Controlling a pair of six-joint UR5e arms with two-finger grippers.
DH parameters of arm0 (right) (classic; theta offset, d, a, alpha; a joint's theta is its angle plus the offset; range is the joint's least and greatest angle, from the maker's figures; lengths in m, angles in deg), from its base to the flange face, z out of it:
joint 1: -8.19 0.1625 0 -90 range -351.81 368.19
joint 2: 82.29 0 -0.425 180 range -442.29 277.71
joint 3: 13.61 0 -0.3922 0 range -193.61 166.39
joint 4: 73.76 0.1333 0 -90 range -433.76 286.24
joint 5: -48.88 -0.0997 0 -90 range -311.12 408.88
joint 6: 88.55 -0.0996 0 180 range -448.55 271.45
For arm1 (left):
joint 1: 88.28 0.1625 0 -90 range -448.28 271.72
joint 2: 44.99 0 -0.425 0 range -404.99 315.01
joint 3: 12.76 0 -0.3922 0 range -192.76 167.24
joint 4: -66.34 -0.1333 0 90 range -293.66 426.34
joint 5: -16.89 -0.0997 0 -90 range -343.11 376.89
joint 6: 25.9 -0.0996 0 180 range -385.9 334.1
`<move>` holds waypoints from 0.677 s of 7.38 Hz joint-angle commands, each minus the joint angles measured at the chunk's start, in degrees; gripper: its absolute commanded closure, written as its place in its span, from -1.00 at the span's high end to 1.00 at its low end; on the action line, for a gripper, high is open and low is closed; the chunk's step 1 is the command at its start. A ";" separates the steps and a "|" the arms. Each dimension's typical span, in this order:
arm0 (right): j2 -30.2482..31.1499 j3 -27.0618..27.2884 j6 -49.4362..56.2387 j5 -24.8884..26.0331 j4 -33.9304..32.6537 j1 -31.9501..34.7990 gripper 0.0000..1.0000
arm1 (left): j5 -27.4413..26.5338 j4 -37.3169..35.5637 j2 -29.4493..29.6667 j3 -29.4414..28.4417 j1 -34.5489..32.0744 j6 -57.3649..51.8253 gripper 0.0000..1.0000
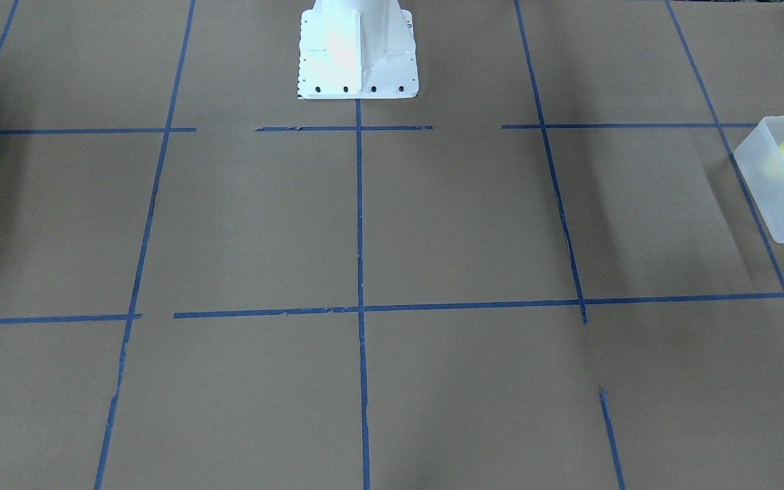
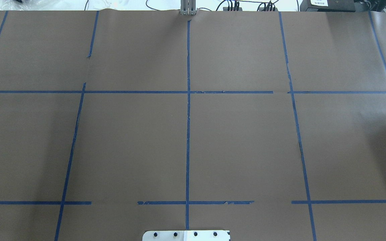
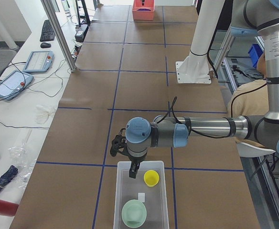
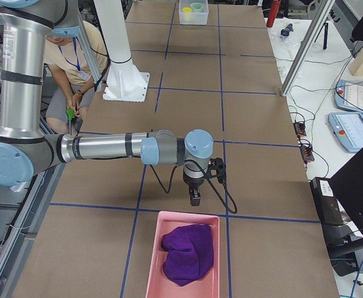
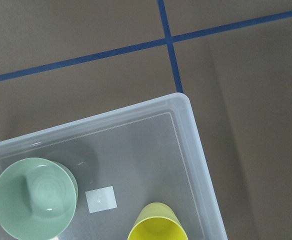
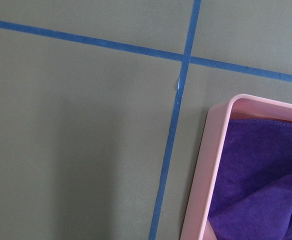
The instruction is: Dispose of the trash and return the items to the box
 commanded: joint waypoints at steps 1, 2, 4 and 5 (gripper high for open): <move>-0.13 -0.04 0.00 0.01 0.03 -0.15 1.00 | 0.00 0.03 0.25 -0.06 0.05 0.00 1.00; -0.22 -0.04 0.00 0.01 0.12 -0.23 1.00 | 0.00 0.03 0.25 -0.06 -0.03 0.00 1.00; -0.13 -0.21 0.00 0.01 1.18 -0.58 1.00 | 0.00 0.03 0.34 -0.15 -0.03 0.00 1.00; -0.13 -0.22 0.00 0.01 1.18 -0.59 1.00 | 0.00 0.03 0.34 -0.15 -0.03 0.00 1.00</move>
